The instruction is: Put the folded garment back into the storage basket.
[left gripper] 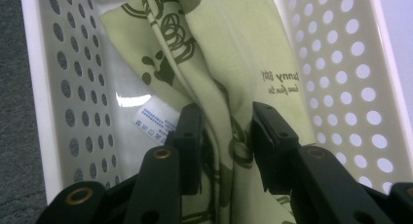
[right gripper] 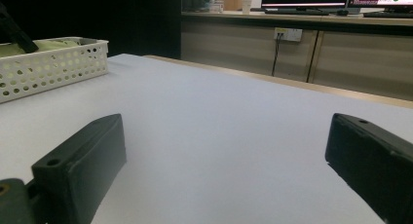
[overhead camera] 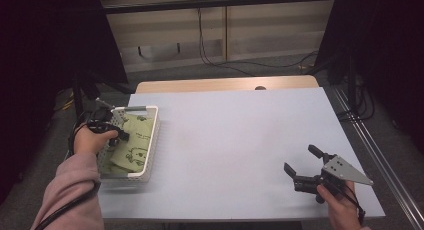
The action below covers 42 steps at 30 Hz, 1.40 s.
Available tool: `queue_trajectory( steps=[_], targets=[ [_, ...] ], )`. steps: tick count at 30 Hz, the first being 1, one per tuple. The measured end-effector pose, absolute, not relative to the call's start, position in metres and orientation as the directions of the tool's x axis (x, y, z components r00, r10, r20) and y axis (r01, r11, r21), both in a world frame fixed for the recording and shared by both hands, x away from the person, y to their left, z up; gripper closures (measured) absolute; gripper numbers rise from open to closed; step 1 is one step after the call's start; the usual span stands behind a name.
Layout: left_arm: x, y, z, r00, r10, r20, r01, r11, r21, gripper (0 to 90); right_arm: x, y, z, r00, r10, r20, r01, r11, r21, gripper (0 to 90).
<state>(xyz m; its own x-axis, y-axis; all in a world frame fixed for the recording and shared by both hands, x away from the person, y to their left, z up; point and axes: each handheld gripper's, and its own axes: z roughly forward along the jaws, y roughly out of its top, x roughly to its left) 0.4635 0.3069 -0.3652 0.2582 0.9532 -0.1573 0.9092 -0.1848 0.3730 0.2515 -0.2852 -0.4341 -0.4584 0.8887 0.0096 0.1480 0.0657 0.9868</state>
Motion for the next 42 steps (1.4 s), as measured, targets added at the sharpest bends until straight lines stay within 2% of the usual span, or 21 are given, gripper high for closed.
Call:
queue_trajectory(
  steps=[4,6,8,13,16,17,19,20,21,23,24,27,28,29,31,33,41,42],
  targets=[
    [0.463,0.308,-0.364,0.263,0.95,-0.171,0.912,-0.187,0.364,66.4,0.251,-0.285,-0.434,-0.457,0.889,0.015,0.149,0.06,0.987,1.0],
    [0.464,0.309,-0.365,0.279,0.952,-0.127,0.906,-0.217,0.363,66.2,0.252,-0.286,-0.434,-0.458,0.889,0.011,0.148,0.064,0.987,1.0],
    [0.463,0.309,-0.364,0.254,0.953,-0.165,0.911,-0.178,0.373,66.2,0.251,-0.286,-0.434,-0.457,0.889,0.015,0.149,0.06,0.987,1.0],
    [0.463,0.309,-0.363,0.252,0.957,-0.141,0.907,-0.183,0.379,66.3,0.251,-0.286,-0.434,-0.454,0.891,0.016,0.152,0.06,0.987,1.0],
    [0.464,0.309,-0.364,0.248,0.954,-0.168,0.907,-0.168,0.385,65.5,0.251,-0.286,-0.434,-0.453,0.891,0.013,0.153,0.063,0.986,1.0],
    [0.465,0.313,-0.364,0.303,0.945,-0.122,0.898,-0.24,0.368,65.2,0.251,-0.286,-0.434,-0.453,0.891,0.014,0.153,0.063,0.986,1.0],
    [0.465,0.315,-0.36,0.323,0.937,-0.133,0.899,-0.26,0.352,63.8,0.251,-0.286,-0.434,-0.453,0.891,0.013,0.154,0.063,0.986,1.0],
    [0.464,0.312,-0.361,0.294,0.949,-0.115,0.901,-0.235,0.365,63.5,0.251,-0.286,-0.434,-0.453,0.891,0.013,0.154,0.064,0.986,1.0],
    [0.464,0.312,-0.359,0.283,0.948,-0.143,0.906,-0.215,0.365,63.0,0.251,-0.286,-0.434,-0.453,0.891,0.011,0.154,0.066,0.986,1.0],
    [0.464,0.313,-0.357,0.3,0.943,-0.143,0.903,-0.233,0.362,61.9,0.251,-0.286,-0.434,-0.453,0.891,0.013,0.154,0.063,0.986,1.0],
    [0.463,0.309,-0.357,0.257,0.951,-0.169,0.906,-0.176,0.385,61.9,0.251,-0.286,-0.434,-0.453,0.891,0.013,0.154,0.063,0.986,1.0],
    [0.463,0.307,-0.354,0.263,0.951,-0.164,0.899,-0.18,0.399,60.9,0.251,-0.286,-0.434,-0.453,0.891,0.013,0.154,0.063,0.986,1.0],
    [0.464,0.31,-0.352,0.307,0.939,-0.155,0.9,-0.234,0.367,59.9,0.251,-0.287,-0.434,-0.452,0.892,0.013,0.153,0.064,0.986,1.0],
    [0.463,0.305,-0.353,0.26,0.954,-0.149,0.894,-0.18,0.411,59.5,0.251,-0.287,-0.435,-0.454,0.891,0.013,0.151,0.063,0.987,1.0],
    [0.464,0.306,-0.348,0.299,0.943,-0.146,0.89,-0.221,0.398,58.2,0.251,-0.287,-0.435,-0.453,0.891,0.013,0.151,0.062,0.987,1.0],
    [0.463,0.301,-0.348,0.274,0.95,-0.152,0.885,-0.187,0.427,56.5,0.251,-0.287,-0.434,-0.449,0.893,0.016,0.154,0.06,0.986,1.0],
    [0.458,0.296,-0.347,0.296,0.932,-0.209,0.866,-0.17,0.47,49.1,0.251,-0.286,-0.434,-0.452,0.892,0.009,0.151,0.067,0.986,1.1],
    [0.457,0.298,-0.345,0.335,0.921,-0.199,0.867,-0.219,0.447,48.4,0.251,-0.286,-0.434,-0.451,0.893,0.01,0.152,0.066,0.986,1.1]
  ],
)
